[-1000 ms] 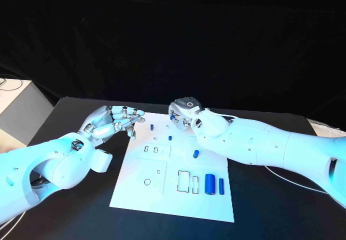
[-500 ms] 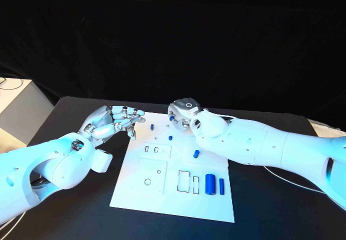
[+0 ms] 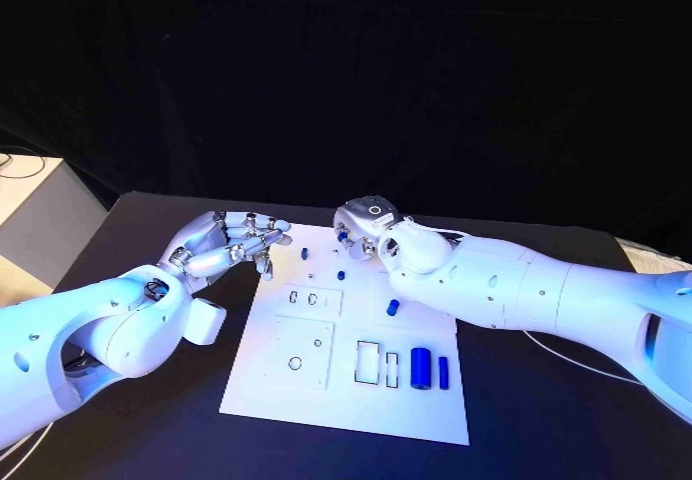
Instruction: Assemble the parts on the task board
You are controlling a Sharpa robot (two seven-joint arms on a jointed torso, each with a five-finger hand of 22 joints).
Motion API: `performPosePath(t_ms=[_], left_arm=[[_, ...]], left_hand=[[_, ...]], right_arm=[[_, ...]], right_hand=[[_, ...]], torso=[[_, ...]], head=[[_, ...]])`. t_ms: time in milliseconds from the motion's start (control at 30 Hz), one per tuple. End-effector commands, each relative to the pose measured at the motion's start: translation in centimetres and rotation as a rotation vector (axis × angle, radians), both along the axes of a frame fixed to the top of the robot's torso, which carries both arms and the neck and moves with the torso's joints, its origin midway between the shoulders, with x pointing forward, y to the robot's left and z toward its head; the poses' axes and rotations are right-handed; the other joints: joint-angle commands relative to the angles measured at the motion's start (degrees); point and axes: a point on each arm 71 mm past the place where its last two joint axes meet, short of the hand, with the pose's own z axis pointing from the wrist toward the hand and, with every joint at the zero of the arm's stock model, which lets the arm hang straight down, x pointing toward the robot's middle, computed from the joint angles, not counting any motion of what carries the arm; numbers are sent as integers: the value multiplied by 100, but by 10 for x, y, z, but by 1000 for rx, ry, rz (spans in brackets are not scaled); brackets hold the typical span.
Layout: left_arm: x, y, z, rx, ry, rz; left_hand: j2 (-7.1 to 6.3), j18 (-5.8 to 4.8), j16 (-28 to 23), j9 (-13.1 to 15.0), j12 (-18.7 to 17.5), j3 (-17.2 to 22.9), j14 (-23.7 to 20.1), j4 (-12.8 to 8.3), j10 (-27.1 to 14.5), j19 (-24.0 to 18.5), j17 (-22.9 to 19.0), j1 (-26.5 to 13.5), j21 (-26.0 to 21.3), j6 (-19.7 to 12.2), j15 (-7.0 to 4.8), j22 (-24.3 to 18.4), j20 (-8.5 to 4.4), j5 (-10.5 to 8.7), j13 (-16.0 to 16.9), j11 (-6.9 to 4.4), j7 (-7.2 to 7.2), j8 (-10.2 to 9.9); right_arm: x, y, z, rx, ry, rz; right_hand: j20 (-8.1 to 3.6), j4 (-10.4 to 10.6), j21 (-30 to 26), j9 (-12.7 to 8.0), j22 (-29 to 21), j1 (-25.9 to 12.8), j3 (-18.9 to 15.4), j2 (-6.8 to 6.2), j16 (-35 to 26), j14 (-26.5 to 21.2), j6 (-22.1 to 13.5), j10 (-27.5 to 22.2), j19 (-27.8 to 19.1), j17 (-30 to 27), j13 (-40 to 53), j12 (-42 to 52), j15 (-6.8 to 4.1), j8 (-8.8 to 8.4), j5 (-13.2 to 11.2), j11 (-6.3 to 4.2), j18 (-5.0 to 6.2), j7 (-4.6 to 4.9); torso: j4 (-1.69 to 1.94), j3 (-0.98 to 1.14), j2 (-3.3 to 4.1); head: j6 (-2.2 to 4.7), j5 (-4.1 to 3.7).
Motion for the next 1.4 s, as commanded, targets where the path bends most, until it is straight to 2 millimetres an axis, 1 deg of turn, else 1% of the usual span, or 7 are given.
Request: performPosePath(t_ms=[33, 333, 467, 867, 1000, 1167, 1400], left_arm=[[0, -2, 1, -3, -5, -14], [0, -1, 1, -1, -1, -15], [0, -1, 1, -1, 1, -18], [1, 1, 0, 1, 3, -15], [1, 4, 1, -7, 1, -29], [0, 9, 3, -34, -8, -68], [1, 16, 3, -51, -3, -68]], left_hand=[[59, 32, 31, 5, 34, 35, -33, -13, -43, -35, -9, 2, 38, -24, -1, 5, 16, -12, 9, 0, 4, 10], [59, 32, 33, 6, 34, 37, -35, -11, -48, -44, -11, -5, 49, -28, 1, 12, 17, -13, 10, 3, 8, 9], [59, 32, 33, 6, 34, 37, -35, -11, -48, -44, -11, -5, 49, -28, 1, 12, 17, -13, 10, 3, 8, 9], [61, 31, 35, 9, 35, 39, -38, -7, -55, -56, -14, -15, 62, -32, 4, 22, 20, -15, 11, 6, 10, 10], [61, 31, 35, 9, 35, 39, -38, -7, -55, -56, -14, -15, 62, -32, 4, 22, 20, -15, 11, 6, 10, 10], [14, 30, 33, 12, 36, 20, -62, -11, -81, -94, -25, -46, 97, -55, 13, 46, 29, -20, 14, 14, 12, 5], [-7, 31, 34, 13, 36, 14, -70, -20, -91, -106, -28, -49, 113, -68, 13, 57, 31, -20, 14, 11, 3, 2]], right_arm=[[0, 1, -2, -21, 11, 17], [4, -4, -4, -31, 26, 11], [4, -6, -3, -18, 11, 11], [-11, -27, 6, 51, -11, -1], [-19, -48, 16, 122, -8, -23], [-26, -78, 33, 221, 32, -70], [-21, -119, 36, 408, 257, -201]], right_hand=[[18, 6, -49, 17, -64, -48, 49, -59, -8, 36, -103, -67, -17, -81, -15, 0, 5, 4, -7, 19, -89, 14], [146, -1, -826, 9, -1066, -108, 141, -232, -302, -132, -505, -867, -450, -633, -46, 0, 153, -210, -168, 204, 105, 180], [162, -24, -1552, -8, -1926, -30, -55, -244, -698, -318, -716, -1279, -794, -1263, -40, 7, 153, -348, -269, 212, 265, 142], [150, 159, -2138, -61, -2455, 254, -958, -160, -1041, -372, -842, -1513, -817, -1775, -28, 27, 143, -511, -287, 199, 327, 74], [126, 276, -2014, -69, -2250, 255, -894, -107, -1032, -326, -763, -903, -670, -1730, 52, 243, 100, -511, -169, 132, 287, 96], [-11, 371, -906, 2, -892, 106, -393, -264, -134, 64, -444, 307, -114, -403, 233, 578, -71, -378, 92, -97, 56, -18], [-150, 472, -446, 18, -297, -161, -853, -562, 273, 137, -647, 1004, 31, 148, 1199, 1670, -199, -452, 187, -237, -44, -95]], torso=[[-8, 0, -4], [-3, 0, -1], [3, 1, 2], [2, 3, -8], [-46, 10, 3], [-129, 16, 17], [-165, 42, 21]], head=[[3, 1], [8, 0], [16, -1], [5, 27], [40, 29], [105, -18], [138, -71]])
